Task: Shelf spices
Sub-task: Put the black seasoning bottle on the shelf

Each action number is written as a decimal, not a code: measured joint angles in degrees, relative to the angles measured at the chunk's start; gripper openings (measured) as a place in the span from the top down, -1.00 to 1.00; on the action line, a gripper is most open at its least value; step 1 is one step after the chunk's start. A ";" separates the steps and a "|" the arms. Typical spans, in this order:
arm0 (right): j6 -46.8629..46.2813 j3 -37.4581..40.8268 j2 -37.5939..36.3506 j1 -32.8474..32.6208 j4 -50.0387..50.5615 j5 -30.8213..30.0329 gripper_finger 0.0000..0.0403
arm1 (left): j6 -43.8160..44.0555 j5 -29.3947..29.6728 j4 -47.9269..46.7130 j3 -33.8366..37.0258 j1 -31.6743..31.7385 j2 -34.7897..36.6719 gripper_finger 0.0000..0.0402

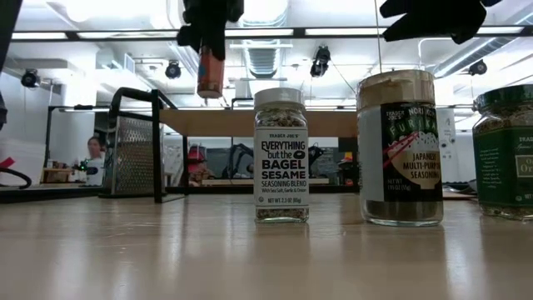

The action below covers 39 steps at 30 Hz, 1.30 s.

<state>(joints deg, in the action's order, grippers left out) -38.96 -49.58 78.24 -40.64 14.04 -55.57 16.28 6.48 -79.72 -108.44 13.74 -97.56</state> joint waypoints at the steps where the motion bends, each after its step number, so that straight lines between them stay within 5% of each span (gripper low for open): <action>1: 0.02 -0.09 0.00 0.02 0.07 0.02 -0.08 | 0.56 0.00 -0.06 0.33 0.56 -0.04 0.04; 23: 0.06 -0.83 -0.22 -0.11 0.01 0.07 -0.08 | 12.12 1.30 7.39 8.38 2.23 -0.11 -0.01; 39: 0.04 -0.83 -0.24 -0.11 0.10 0.13 -0.11 | 1.00 0.96 8.83 7.23 2.23 0.17 -0.53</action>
<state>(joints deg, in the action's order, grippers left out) -38.92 -50.41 78.00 -40.75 14.15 -55.44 17.27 7.44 -70.89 -101.21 15.97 -97.39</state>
